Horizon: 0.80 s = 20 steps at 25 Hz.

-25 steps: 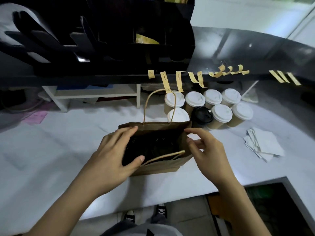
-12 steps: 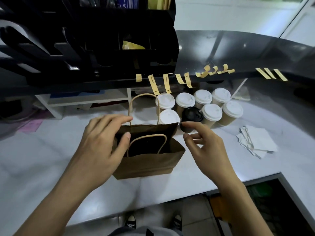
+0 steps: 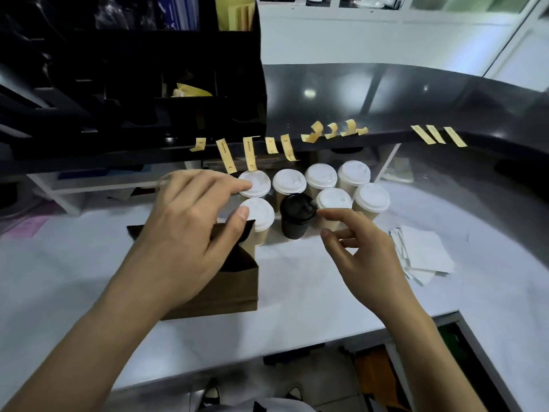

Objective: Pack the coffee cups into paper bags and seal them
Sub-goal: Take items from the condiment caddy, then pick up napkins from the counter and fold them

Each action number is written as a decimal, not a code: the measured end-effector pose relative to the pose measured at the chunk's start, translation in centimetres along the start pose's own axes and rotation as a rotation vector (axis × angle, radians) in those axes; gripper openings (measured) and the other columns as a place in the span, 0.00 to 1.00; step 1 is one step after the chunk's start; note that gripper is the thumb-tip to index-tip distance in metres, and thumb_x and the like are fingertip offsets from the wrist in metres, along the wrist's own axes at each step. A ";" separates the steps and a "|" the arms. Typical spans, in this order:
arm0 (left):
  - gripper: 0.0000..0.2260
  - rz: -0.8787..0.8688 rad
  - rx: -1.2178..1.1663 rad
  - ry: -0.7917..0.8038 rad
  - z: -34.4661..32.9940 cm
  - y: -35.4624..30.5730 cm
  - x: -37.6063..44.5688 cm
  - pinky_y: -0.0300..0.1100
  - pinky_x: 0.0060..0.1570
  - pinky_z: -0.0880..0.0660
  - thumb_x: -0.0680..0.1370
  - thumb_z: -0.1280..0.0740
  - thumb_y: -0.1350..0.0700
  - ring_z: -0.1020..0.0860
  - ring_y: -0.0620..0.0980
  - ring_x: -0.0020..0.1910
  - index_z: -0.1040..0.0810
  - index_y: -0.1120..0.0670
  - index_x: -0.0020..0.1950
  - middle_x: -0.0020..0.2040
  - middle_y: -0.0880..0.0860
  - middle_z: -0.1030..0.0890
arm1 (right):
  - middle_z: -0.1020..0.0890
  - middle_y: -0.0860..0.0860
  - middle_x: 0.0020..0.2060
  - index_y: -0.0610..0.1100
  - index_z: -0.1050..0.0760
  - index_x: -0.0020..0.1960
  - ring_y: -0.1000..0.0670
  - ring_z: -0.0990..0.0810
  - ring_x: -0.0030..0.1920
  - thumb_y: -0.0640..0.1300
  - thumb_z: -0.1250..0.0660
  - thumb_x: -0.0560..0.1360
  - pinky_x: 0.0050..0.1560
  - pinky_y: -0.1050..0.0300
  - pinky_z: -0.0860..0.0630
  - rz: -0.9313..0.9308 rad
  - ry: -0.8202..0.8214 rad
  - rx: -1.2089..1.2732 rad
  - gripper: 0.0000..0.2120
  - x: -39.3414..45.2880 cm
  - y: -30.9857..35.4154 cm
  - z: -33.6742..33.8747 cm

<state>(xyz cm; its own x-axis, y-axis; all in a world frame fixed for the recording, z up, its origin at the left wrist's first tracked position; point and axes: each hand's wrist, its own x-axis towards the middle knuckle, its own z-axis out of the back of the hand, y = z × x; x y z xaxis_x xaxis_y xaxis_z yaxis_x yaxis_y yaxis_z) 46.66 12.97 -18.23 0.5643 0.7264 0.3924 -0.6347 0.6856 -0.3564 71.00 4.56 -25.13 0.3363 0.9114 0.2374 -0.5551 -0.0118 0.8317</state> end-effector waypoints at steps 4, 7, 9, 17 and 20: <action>0.17 -0.076 -0.056 0.039 -3.2 -3.8 1.9 0.44 0.65 0.36 0.82 0.43 0.47 0.31 0.50 0.65 0.24 0.50 0.67 0.62 0.46 0.24 | 0.18 0.60 0.52 0.56 0.20 0.60 0.62 0.18 0.47 0.41 0.31 0.80 0.46 0.75 0.27 -0.032 -0.047 -0.015 0.13 -0.6 -1.9 4.1; 0.19 -0.115 -0.096 0.093 -6.0 -6.3 3.2 0.47 0.65 0.34 0.81 0.44 0.44 0.31 0.50 0.64 0.24 0.50 0.67 0.61 0.45 0.23 | 0.19 0.61 0.53 0.57 0.21 0.61 0.62 0.18 0.48 0.44 0.32 0.80 0.47 0.74 0.27 -0.068 -0.070 -0.055 0.12 -1.2 -3.7 6.8; 0.19 -0.148 -0.111 0.135 -8.0 -7.9 4.0 0.48 0.64 0.33 0.81 0.44 0.44 0.30 0.50 0.63 0.23 0.50 0.66 0.60 0.45 0.23 | 0.20 0.62 0.53 0.59 0.21 0.60 0.62 0.19 0.49 0.45 0.32 0.80 0.47 0.73 0.27 -0.101 -0.097 -0.078 0.12 -1.8 -5.1 8.6; 0.18 -0.213 -0.062 0.328 -17.2 -12.6 6.3 0.47 0.65 0.35 0.82 0.41 0.46 0.30 0.51 0.65 0.25 0.50 0.69 0.64 0.48 0.23 | 0.17 0.64 0.48 0.57 0.19 0.53 0.64 0.20 0.45 0.46 0.33 0.79 0.41 0.69 0.27 -0.359 -0.340 -0.160 0.07 -2.7 -12.6 14.0; 0.17 -0.221 -0.082 0.384 -20.0 -13.4 6.7 0.46 0.67 0.35 0.83 0.39 0.47 0.31 0.50 0.66 0.26 0.50 0.70 0.65 0.47 0.23 | 0.17 0.62 0.47 0.55 0.19 0.52 0.62 0.19 0.45 0.47 0.32 0.79 0.46 0.57 0.21 -0.431 -0.364 -0.217 0.05 -2.6 -15.5 14.9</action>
<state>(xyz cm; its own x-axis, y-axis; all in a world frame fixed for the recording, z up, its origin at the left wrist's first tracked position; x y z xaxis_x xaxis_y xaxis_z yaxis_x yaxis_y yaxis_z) 69.51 9.57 -27.81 0.8464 0.5167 0.1288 -0.4418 0.8164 -0.3720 90.05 -3.73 -31.16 0.7831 0.6153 0.0901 -0.4402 0.4463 0.7791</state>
